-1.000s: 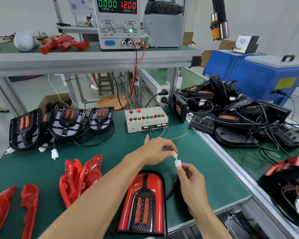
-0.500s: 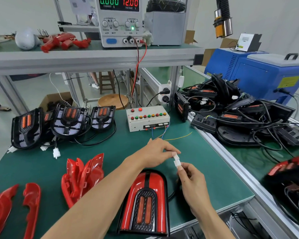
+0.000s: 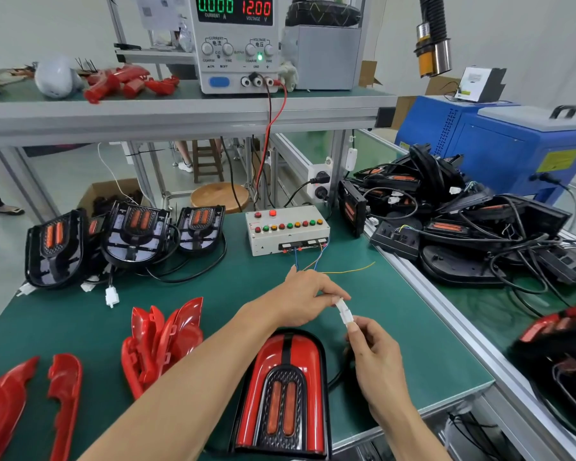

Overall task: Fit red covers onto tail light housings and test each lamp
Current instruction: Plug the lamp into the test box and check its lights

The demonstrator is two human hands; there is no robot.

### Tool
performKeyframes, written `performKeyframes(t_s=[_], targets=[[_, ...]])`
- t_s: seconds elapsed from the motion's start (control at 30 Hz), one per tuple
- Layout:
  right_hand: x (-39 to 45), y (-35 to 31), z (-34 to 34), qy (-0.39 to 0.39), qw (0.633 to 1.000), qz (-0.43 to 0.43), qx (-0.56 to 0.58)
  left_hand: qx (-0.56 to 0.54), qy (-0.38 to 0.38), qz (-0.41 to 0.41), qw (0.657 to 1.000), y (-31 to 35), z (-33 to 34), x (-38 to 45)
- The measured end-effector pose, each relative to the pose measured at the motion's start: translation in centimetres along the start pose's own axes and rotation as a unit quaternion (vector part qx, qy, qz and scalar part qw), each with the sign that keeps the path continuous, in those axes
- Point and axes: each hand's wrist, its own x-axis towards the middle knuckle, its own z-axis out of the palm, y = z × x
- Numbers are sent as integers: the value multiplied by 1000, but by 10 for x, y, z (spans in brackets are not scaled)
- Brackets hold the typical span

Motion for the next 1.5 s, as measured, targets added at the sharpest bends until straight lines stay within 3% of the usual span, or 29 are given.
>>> performKeyframes(t_s=[0.33, 0.43, 0.5, 0.6, 0.73, 0.9, 1.5], targets=[[3, 1, 1, -5, 1000, 24, -10, 19, -37, 14, 999, -1, 1, -2], [3, 2, 1, -3, 1000, 24, -14, 92, -51, 43, 994, -2, -3, -2], [3, 1, 1, -9, 999, 25, -20, 172, -58, 85, 980, -2, -7, -1], [3, 1, 1, -16, 999, 28, -35, 321, -69, 161, 931, 0, -13, 6], [3, 0, 0, -12, 998, 26, -61, 401, -110, 185, 890, 7, -17, 13], [2, -1, -1, -17, 995, 26, -91, 411, -158, 179, 880, 11, -21, 16], [-3, -2, -2, -29, 997, 23, -61, 358, -142, 233, 893, -5, -11, 10]])
